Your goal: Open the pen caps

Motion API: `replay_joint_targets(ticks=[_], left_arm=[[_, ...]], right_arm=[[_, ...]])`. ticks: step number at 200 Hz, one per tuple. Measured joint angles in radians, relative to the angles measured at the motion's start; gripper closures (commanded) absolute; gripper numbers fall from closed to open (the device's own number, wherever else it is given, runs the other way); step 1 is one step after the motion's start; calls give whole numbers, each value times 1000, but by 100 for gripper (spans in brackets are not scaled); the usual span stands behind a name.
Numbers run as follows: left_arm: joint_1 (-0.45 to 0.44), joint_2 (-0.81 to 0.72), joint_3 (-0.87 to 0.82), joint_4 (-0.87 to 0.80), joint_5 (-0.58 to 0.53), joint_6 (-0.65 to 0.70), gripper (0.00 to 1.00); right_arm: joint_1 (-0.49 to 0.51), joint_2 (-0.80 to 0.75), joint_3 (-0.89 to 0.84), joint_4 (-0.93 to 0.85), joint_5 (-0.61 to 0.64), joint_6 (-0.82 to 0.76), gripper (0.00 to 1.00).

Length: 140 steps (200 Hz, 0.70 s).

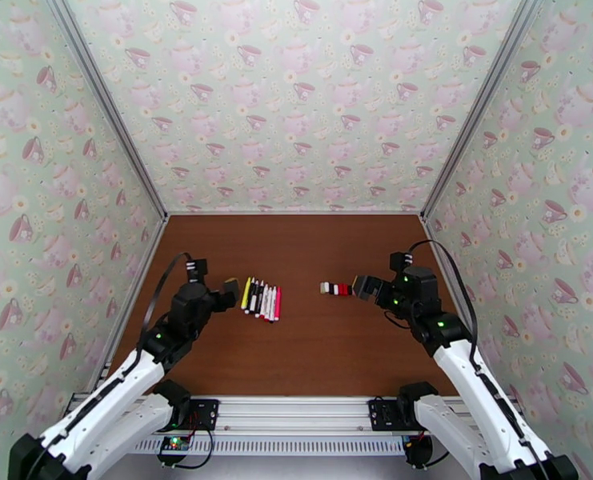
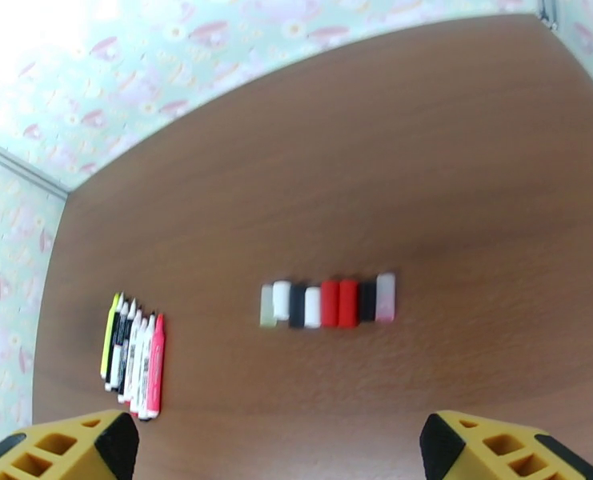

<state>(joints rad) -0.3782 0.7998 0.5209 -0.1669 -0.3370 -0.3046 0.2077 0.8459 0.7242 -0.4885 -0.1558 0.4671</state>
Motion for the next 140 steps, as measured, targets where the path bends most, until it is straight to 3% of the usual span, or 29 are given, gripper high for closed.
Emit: replay_joint_targets(ticks=[29, 67, 140], left_arm=[[122, 23, -13, 39, 3, 48, 0], [185, 84, -34, 138, 16, 138, 0], [288, 328, -188, 591, 119, 330, 0]], right_arm=[[0, -11, -27, 58, 35, 0, 0], [0, 12, -47, 132, 40, 0, 0], [0, 80, -65, 235, 68, -3, 0]])
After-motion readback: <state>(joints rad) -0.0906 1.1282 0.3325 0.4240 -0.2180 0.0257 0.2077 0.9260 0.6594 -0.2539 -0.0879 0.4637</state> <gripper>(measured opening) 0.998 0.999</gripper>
